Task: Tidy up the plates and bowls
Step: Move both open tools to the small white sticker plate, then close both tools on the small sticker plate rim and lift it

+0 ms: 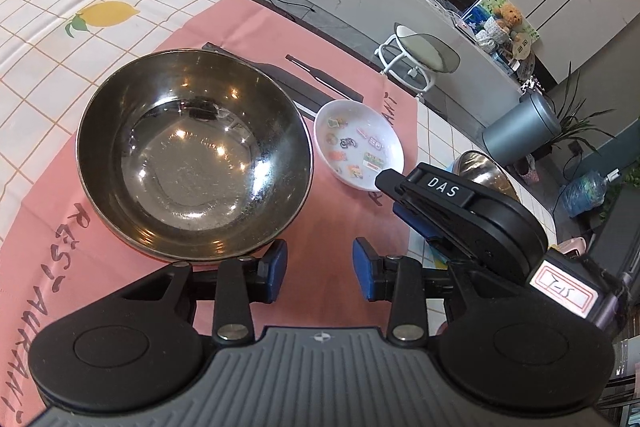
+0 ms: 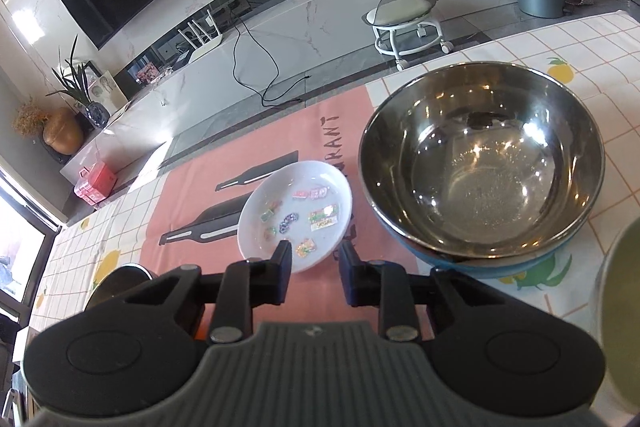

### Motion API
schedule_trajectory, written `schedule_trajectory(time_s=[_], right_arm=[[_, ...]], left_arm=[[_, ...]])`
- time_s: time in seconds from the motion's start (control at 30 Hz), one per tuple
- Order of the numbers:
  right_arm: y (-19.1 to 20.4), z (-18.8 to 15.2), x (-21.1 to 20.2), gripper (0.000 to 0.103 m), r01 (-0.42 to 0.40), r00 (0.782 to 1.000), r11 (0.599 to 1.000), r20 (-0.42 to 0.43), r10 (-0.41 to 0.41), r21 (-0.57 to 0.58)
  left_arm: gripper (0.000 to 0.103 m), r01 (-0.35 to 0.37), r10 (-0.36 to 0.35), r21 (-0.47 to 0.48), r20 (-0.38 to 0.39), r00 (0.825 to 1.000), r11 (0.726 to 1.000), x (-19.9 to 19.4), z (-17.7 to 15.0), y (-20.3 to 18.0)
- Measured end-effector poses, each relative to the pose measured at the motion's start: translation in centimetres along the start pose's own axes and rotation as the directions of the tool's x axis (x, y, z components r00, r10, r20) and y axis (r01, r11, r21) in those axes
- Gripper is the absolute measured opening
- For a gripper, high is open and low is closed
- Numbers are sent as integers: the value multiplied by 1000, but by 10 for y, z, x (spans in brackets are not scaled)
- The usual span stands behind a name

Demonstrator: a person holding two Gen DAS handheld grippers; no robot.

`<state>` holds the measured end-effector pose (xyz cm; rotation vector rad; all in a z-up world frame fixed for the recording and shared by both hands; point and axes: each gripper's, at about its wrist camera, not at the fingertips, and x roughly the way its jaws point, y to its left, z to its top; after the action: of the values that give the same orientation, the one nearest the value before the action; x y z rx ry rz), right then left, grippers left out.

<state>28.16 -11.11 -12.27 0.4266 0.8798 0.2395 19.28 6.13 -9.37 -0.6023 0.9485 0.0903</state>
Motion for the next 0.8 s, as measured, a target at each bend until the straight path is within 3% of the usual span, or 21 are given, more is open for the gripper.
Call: schedule_trajectory(time_s=[0.2,0.4,0.53,0.8], right_arm=[[-6,-1,21,25,25,1000,998,-12,-24,57],[-14,-1,28,9,1,1000,996,-9,0,84],[-19,-3,14,0,-10,1000,998,6,9,68],[-44,-33,-34,0,-18,1000,998,-8,18,66]], left_arm=[[49,-5,5,-21,-15,1000,1000,6,-1,0],[50,-10,10,-20,-24,1000,1000,7,-3,0],[50,-3,3,-17,-27,1000,1000,3,-8,1],[52,-21,20,-16,-47,999,1000,-8,-28,16]])
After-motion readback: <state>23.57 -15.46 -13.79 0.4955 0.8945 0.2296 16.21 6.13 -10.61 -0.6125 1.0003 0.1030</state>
